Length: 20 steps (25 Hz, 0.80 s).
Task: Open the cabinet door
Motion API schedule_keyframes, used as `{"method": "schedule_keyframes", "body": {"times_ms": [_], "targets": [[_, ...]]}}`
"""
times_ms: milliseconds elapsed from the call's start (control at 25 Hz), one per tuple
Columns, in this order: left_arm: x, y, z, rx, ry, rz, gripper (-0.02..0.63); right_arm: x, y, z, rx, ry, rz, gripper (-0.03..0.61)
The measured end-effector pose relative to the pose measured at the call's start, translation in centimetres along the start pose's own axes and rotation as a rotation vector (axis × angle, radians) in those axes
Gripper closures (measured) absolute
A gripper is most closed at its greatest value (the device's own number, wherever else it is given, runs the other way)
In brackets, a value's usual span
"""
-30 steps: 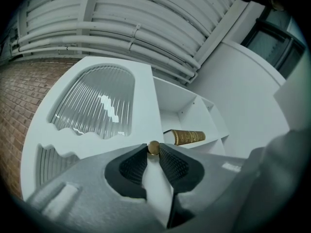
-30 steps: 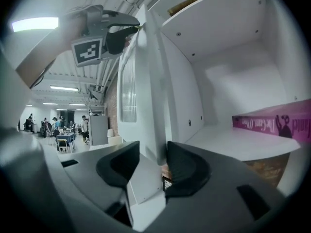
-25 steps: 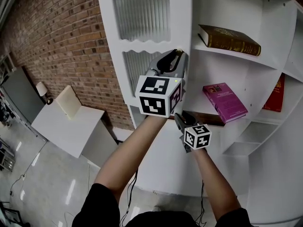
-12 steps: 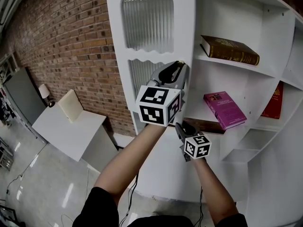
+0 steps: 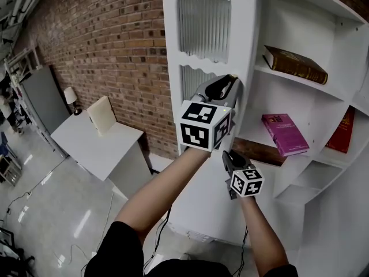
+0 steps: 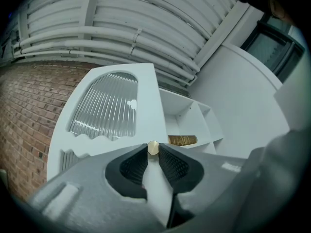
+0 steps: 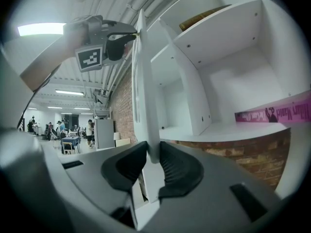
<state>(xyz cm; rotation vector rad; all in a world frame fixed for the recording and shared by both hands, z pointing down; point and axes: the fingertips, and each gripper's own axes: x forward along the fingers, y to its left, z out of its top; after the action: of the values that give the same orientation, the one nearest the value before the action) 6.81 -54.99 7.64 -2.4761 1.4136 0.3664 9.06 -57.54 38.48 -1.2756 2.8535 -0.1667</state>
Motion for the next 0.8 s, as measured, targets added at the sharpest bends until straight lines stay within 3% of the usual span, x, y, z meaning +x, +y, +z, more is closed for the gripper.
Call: {"method": "schedule_keyframes", "body": {"times_ms": [280,640,800], "targets": [[-2.5,0.4,1.0,-0.075,-0.034,0.01,0.534,-0.8,2.7,-0.2,-0.065,0.036,0.018,0.505],[-4.9,0.7,1.7,-0.075,-0.028,-0.003,0.532,-1.7,5.3,-0.6,-0.109,0.048,-0.008,0.512],[-6.2,0.8,1.9,-0.114,-0.019,-0.02,0.532,-2.2,6.5,-1.0,-0.113,0.061,-0.021,0.514]]}}
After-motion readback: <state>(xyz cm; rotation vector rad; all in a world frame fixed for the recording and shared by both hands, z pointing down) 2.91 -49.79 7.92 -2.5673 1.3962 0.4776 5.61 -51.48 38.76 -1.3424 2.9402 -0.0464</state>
